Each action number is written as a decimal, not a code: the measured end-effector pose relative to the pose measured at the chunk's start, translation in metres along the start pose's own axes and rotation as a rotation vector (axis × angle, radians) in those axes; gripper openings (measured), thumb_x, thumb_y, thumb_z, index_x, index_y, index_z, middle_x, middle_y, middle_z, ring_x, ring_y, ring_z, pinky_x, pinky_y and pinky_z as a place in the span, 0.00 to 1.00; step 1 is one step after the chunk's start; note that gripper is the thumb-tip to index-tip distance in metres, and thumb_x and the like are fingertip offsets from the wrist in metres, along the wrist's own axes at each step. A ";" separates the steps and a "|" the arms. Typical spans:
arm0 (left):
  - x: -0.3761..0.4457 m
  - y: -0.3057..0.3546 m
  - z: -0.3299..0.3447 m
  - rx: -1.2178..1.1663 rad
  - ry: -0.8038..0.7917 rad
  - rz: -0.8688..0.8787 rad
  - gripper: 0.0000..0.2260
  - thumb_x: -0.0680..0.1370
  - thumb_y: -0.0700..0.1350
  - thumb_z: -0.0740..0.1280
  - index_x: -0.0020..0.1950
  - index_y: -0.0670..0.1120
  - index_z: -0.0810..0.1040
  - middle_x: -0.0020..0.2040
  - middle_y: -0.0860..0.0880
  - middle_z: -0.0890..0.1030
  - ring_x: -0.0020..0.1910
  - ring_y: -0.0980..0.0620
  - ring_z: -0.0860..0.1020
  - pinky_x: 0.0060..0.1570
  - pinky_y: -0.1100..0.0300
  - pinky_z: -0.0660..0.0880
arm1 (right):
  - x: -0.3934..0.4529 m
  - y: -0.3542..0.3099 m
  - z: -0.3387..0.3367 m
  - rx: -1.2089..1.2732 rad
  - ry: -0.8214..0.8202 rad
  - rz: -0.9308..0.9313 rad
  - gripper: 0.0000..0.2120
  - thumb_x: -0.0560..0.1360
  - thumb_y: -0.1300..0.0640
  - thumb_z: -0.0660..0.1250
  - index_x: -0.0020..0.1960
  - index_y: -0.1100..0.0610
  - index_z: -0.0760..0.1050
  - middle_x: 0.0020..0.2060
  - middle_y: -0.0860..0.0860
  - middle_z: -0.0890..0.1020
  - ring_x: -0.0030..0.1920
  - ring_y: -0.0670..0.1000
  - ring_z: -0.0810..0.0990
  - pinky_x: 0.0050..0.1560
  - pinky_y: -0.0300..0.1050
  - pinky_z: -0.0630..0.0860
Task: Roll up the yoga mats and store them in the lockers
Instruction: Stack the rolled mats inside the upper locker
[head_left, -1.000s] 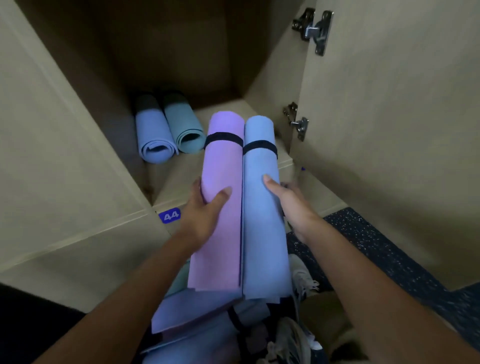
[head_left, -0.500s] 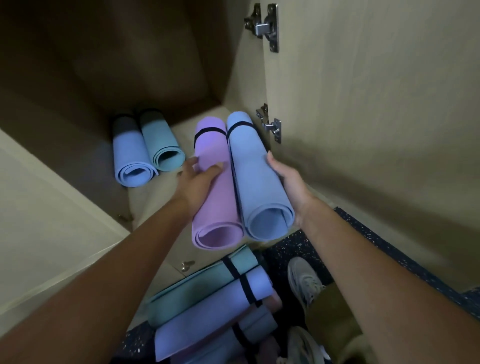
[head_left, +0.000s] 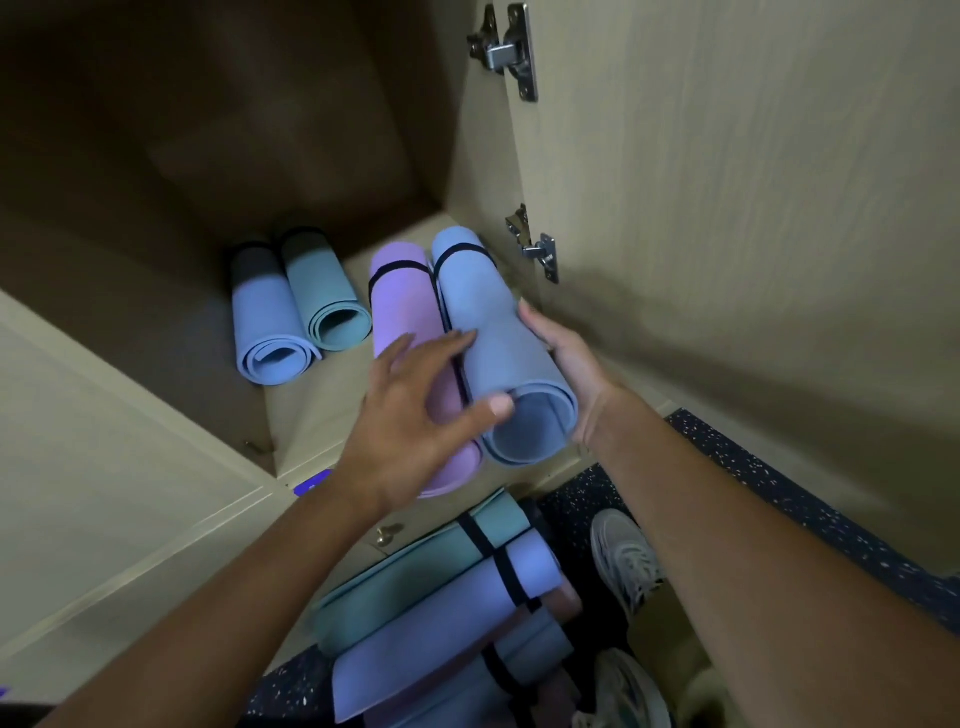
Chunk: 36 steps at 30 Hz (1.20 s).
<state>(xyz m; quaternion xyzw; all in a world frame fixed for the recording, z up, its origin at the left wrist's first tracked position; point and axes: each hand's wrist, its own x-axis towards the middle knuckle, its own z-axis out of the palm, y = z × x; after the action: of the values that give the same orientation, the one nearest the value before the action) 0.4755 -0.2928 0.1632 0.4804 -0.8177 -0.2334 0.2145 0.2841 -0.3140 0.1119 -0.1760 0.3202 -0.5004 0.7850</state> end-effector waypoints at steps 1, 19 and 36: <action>-0.006 0.001 0.003 0.116 -0.031 0.032 0.45 0.65 0.79 0.61 0.79 0.63 0.62 0.78 0.61 0.64 0.80 0.52 0.54 0.77 0.44 0.59 | 0.000 0.000 -0.002 -0.014 0.001 -0.002 0.34 0.78 0.36 0.66 0.71 0.62 0.75 0.53 0.60 0.82 0.46 0.58 0.83 0.48 0.51 0.82; 0.096 -0.031 0.045 0.613 -0.105 0.131 0.36 0.77 0.69 0.64 0.81 0.63 0.54 0.84 0.52 0.49 0.76 0.41 0.65 0.75 0.32 0.52 | 0.018 -0.006 -0.019 -0.035 0.250 0.064 0.36 0.76 0.29 0.62 0.69 0.58 0.76 0.59 0.61 0.84 0.61 0.64 0.82 0.66 0.66 0.75; 0.202 -0.073 0.030 0.839 -0.044 -0.002 0.36 0.76 0.71 0.61 0.81 0.61 0.57 0.82 0.47 0.55 0.72 0.37 0.67 0.71 0.37 0.60 | 0.037 0.008 -0.005 -0.393 0.488 0.021 0.19 0.84 0.46 0.63 0.69 0.57 0.74 0.56 0.55 0.81 0.53 0.56 0.84 0.49 0.48 0.82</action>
<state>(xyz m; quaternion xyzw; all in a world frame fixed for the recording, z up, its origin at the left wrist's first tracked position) 0.4179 -0.4981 0.1219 0.5219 -0.8458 0.1093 -0.0174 0.2971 -0.3432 0.0917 -0.1958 0.5914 -0.4483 0.6411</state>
